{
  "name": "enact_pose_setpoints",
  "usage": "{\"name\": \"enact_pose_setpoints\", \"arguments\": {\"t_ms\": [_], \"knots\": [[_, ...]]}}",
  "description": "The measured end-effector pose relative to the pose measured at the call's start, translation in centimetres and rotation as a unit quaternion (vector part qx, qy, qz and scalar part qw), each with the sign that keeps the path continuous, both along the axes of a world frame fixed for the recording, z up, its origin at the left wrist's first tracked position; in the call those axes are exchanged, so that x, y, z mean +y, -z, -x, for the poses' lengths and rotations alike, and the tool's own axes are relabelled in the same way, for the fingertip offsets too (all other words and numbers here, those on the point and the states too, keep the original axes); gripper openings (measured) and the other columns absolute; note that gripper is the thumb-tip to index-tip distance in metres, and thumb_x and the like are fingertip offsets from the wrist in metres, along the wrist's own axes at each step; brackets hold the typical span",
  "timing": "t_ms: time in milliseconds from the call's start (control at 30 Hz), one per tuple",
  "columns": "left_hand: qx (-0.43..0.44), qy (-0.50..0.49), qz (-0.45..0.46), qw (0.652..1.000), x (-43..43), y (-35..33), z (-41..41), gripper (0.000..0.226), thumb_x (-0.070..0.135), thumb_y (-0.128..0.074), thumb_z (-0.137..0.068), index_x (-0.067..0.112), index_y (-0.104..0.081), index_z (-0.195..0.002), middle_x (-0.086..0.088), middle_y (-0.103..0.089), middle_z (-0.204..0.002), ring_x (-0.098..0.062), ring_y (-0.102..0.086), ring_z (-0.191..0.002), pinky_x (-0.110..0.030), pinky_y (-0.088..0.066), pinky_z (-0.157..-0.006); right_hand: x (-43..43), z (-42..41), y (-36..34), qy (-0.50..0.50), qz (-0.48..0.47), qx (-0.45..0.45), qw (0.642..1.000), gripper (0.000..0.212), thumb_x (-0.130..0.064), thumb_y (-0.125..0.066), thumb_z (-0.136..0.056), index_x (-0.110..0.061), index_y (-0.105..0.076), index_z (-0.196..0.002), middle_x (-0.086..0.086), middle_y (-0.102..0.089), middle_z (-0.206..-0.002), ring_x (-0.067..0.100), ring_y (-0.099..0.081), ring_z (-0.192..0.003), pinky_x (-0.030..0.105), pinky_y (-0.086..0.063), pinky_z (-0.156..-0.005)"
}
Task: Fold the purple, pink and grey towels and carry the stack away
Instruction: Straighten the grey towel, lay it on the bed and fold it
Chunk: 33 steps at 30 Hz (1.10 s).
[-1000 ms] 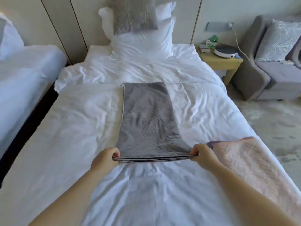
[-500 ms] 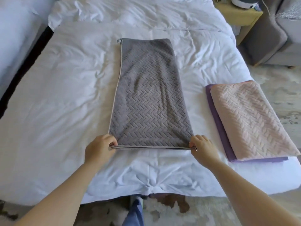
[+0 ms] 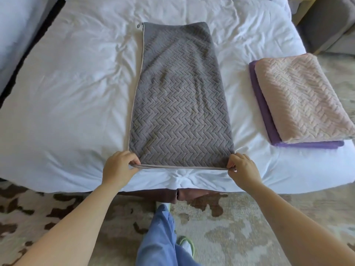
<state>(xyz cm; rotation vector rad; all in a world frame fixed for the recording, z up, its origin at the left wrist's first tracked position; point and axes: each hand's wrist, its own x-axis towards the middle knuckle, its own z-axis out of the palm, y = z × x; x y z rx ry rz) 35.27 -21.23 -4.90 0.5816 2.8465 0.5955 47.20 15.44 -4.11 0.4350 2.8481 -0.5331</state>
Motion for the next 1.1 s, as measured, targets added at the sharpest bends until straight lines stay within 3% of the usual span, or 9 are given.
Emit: {"name": "enact_pose_setpoints", "arguments": {"t_ms": [100, 200, 267, 333, 400, 467, 600, 867, 1100], "knots": [[-0.023, 0.027, 0.030, 0.999, -0.2, -0.4, -0.4, 0.010, 0.018, -0.075, -0.077, 0.024, -0.073, -0.085, 0.010, -0.068, -0.091, -0.019, -0.060, -0.083, -0.036, -0.052, -0.071, -0.2, -0.2, -0.2, -0.013, -0.011, -0.009, 1.000, 0.014, -0.009, -0.065, -0.077, -0.021, -0.062, -0.084, -0.004, -0.057, -0.092, 0.022, -0.052, -0.093, 0.033, -0.041, -0.076], [-0.080, -0.034, -0.096, 0.992, 0.5, -2.4, 0.5, 0.011, 0.020, -0.067, -0.082, 0.027, -0.072, -0.075, 0.015, -0.067, -0.085, -0.012, -0.059, -0.075, -0.035, -0.052, -0.070, -0.7, 0.5, -1.9, 0.033, 0.031, 0.085, 0.995, 0.010, -0.010, -0.064, -0.078, -0.019, -0.066, -0.078, -0.004, -0.055, -0.088, 0.020, -0.055, -0.078, 0.029, -0.044, -0.060], [-0.002, -0.063, -0.163, 0.985, 2.7, -3.9, 2.7, 0.015, 0.027, -0.059, -0.083, 0.022, -0.073, -0.083, 0.009, -0.070, -0.090, -0.016, -0.062, -0.079, -0.034, -0.051, -0.073, -1.2, 3.1, -3.1, 0.114, 0.077, 0.167, 0.976, 0.011, -0.012, -0.059, -0.081, -0.020, -0.065, -0.085, -0.003, -0.056, -0.093, 0.020, -0.057, -0.076, 0.030, -0.047, -0.058], [0.077, -0.042, -0.141, 0.986, 6.1, -4.3, 5.5, 0.032, 0.032, -0.054, -0.085, 0.016, -0.071, -0.106, -0.003, -0.068, -0.114, -0.027, -0.063, -0.102, -0.038, -0.048, -0.089, -2.3, 7.4, -3.3, 0.127, 0.103, 0.167, 0.972, 0.028, -0.018, -0.051, -0.087, -0.023, -0.061, -0.113, -0.002, -0.053, -0.121, 0.019, -0.055, -0.105, 0.037, -0.049, -0.085], [0.084, -0.017, -0.066, 0.994, 9.7, -3.2, 7.8, 0.044, 0.034, -0.050, -0.094, 0.015, -0.055, -0.134, -0.011, -0.046, -0.145, -0.030, -0.044, -0.131, -0.045, -0.033, -0.108, -3.7, 11.4, -2.3, 0.073, 0.089, 0.145, 0.983, 0.047, -0.029, -0.043, -0.094, -0.024, -0.040, -0.140, -0.008, -0.034, -0.149, 0.019, -0.030, -0.138, 0.037, -0.025, -0.112], [0.059, -0.001, 0.024, 0.998, 11.7, -0.4, 8.7, 0.055, 0.043, -0.035, -0.099, 0.023, -0.027, -0.150, -0.005, -0.016, -0.160, -0.026, -0.016, -0.147, -0.048, -0.011, -0.118, -4.6, 13.6, 0.1, 0.016, 0.035, 0.109, 0.993, 0.060, -0.051, -0.027, -0.097, -0.028, -0.013, -0.151, -0.013, -0.007, -0.158, 0.013, 0.000, -0.147, 0.032, -0.002, -0.116], [0.033, -0.003, 0.148, 0.988, 9.7, 4.5, 8.3, 0.065, 0.061, 0.004, -0.092, 0.032, 0.011, -0.150, 0.006, 0.010, -0.160, -0.017, 0.010, -0.148, -0.042, 0.006, -0.120, -4.1, 13.1, 4.9, 0.042, -0.079, 0.020, 0.996, 0.078, -0.072, 0.002, -0.087, -0.027, 0.005, -0.151, -0.011, 0.008, -0.159, 0.009, 0.010, -0.146, 0.030, 0.006, -0.118], [0.060, -0.023, 0.091, 0.994, 11.9, 0.4, 14.8, 0.067, 0.055, -0.009, -0.094, 0.023, -0.012, -0.153, -0.001, -0.007, -0.161, -0.025, -0.003, -0.149, -0.044, -0.002, -0.119, -3.8, 21.0, 0.8, 0.044, -0.067, 0.095, 0.992, 0.069, -0.062, -0.005, -0.093, -0.027, 0.002, -0.151, -0.010, 0.011, -0.158, 0.010, 0.018, -0.144, 0.029, 0.014, -0.116], [0.022, 0.020, 0.170, 0.985, 12.4, 4.8, 21.3, 0.065, 0.059, 0.001, -0.093, 0.028, 0.013, -0.149, 0.006, 0.008, -0.161, -0.016, 0.008, -0.148, -0.041, 0.004, -0.120, -0.5, 25.6, 4.6, 0.029, -0.106, -0.015, 0.994, 0.076, -0.071, 0.000, -0.088, -0.029, 0.008, -0.151, -0.011, 0.006, -0.160, 0.009, 0.008, -0.146, 0.032, 0.005, -0.119]]}}
